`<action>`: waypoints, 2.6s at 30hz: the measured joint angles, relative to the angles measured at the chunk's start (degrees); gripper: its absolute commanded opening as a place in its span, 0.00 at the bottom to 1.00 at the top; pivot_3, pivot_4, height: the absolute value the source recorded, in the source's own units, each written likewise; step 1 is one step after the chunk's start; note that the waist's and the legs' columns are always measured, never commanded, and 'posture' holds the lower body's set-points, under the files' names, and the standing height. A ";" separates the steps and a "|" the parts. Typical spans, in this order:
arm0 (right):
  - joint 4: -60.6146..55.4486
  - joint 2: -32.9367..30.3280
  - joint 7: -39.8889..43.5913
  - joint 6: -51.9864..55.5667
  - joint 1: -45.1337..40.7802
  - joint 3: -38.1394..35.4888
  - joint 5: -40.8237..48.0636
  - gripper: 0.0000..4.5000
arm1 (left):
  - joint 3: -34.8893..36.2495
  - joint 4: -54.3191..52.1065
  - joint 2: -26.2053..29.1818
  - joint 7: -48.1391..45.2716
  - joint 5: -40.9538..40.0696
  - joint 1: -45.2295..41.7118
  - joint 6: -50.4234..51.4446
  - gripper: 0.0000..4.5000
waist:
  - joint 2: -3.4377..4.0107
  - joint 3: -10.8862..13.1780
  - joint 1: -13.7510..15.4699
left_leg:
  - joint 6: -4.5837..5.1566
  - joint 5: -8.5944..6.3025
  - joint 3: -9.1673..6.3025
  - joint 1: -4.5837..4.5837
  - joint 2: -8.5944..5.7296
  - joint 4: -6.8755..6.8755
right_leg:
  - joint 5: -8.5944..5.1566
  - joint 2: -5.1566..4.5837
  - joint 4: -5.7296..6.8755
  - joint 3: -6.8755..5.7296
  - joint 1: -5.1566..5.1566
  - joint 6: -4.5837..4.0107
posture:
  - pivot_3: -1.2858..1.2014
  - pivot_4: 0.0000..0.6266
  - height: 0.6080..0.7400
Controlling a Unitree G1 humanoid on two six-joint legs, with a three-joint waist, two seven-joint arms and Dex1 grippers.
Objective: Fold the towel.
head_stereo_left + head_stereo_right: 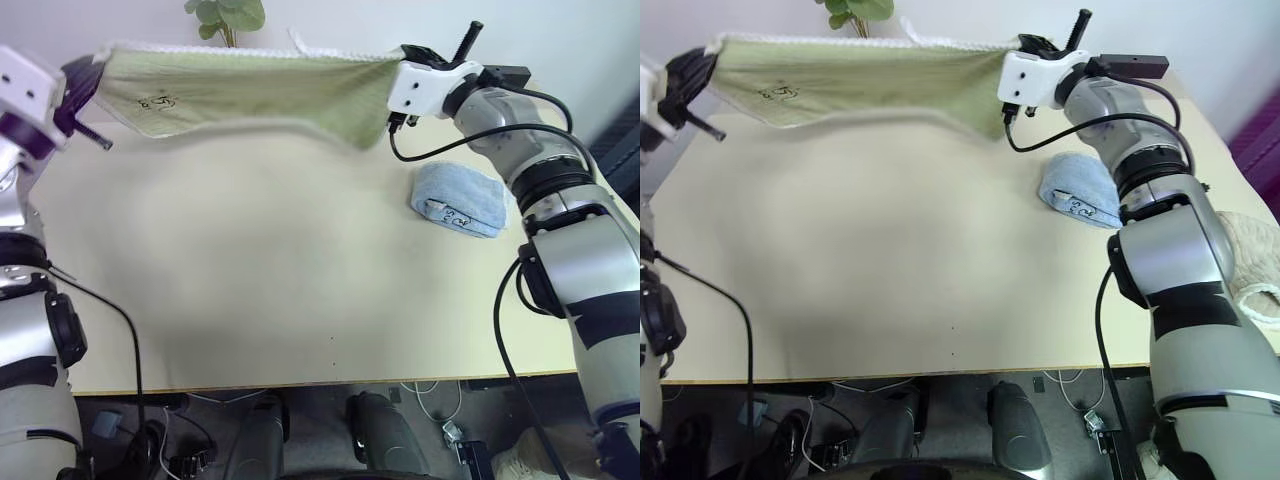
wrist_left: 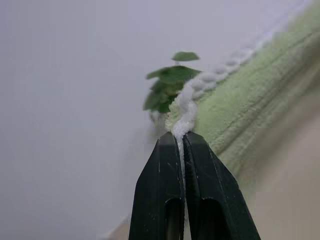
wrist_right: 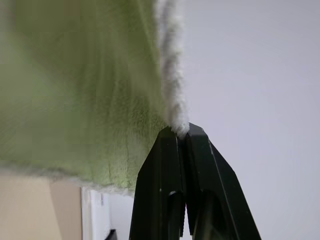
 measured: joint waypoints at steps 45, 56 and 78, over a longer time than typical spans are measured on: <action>-96.32 -37.99 74.72 54.94 66.74 -15.96 45.07 0.01 | 9.39 -58.13 -0.06 -26.63 -22.88 66.49 25.29 0.00 | -0.01 -0.02 1.96 | 0.02 -0.05 0.06 0.66 0.30 0.40 | -0.14 0.06 -0.24 -0.06 0.86 -0.47 | 0.52 0.24 1.00; -75.11 -23.85 68.19 41.43 48.35 -7.87 31.68 0.01 | 9.38 -50.58 -0.34 -23.71 -21.57 54.75 25.18 0.00 | -0.02 -0.03 1.62 | 0.02 -0.05 0.11 0.77 0.30 0.29 | -0.02 0.12 -0.24 -0.06 0.91 -0.32 | 0.52 0.24 1.00; -51.26 -12.58 57.39 24.63 37.12 -5.02 20.62 0.01 | 3.23 -28.07 -5.51 -17.75 -11.02 39.76 13.77 0.00 | -0.02 -0.03 1.64 | 0.02 -0.05 0.04 0.79 0.29 0.28 | 0.05 0.18 -0.14 -0.07 0.91 -0.19 | 0.52 0.24 1.00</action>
